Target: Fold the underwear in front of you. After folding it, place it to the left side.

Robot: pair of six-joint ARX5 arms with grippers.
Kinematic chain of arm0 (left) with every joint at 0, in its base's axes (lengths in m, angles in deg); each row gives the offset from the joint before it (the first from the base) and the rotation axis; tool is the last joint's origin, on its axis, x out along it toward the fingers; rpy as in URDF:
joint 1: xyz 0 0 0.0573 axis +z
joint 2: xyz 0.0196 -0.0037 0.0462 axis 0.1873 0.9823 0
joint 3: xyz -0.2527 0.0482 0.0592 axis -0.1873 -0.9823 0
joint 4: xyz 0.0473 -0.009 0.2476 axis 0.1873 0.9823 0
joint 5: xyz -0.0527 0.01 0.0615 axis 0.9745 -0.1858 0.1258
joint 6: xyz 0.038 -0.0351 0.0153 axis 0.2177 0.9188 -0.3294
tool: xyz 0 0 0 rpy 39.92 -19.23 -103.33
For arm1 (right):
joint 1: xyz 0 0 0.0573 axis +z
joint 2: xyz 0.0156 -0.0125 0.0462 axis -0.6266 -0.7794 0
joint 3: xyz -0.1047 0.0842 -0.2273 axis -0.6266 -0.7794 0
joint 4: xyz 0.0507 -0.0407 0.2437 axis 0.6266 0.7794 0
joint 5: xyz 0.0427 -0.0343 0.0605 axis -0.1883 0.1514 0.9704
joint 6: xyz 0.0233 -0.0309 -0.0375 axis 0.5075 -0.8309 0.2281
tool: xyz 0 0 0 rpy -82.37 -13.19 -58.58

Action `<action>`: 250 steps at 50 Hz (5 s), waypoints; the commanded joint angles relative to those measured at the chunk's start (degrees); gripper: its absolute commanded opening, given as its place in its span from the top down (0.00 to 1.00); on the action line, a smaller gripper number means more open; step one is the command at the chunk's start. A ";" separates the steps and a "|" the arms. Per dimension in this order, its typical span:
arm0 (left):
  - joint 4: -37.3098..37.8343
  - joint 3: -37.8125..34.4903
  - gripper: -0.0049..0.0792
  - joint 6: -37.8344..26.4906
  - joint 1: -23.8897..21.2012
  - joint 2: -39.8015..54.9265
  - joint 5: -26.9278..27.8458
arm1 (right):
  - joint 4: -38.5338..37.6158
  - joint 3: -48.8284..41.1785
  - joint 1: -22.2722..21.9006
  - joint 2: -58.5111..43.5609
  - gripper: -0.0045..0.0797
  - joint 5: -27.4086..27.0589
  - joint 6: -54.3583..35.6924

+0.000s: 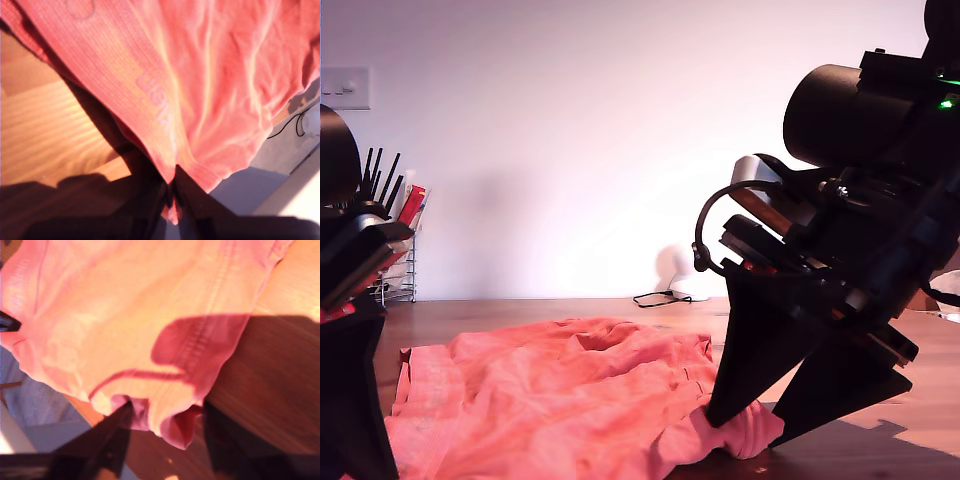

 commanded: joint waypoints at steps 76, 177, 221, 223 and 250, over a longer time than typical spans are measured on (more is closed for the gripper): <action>30.56 15.67 0.96 -12.00 -0.37 -4.35 17.33 | 34.73 30.88 0.00 -0.70 0.96 -5.29 -18.25; 22.18 15.80 0.96 -5.40 -11.54 -4.39 17.81 | 43.60 39.23 -1.01 1.81 0.96 -16.85 -27.02; 24.68 15.87 0.96 -7.48 0.33 -10.25 18.93 | 25.38 39.23 0.48 -1.42 0.96 -11.45 -23.87; 24.70 15.87 0.96 -7.48 0.87 -10.34 18.86 | 24.76 39.23 0.68 -1.79 0.96 -11.30 -23.65; 27.32 15.87 0.96 -11.13 9.88 -10.34 18.14 | 14.38 39.98 1.46 -9.16 0.96 -7.56 -21.70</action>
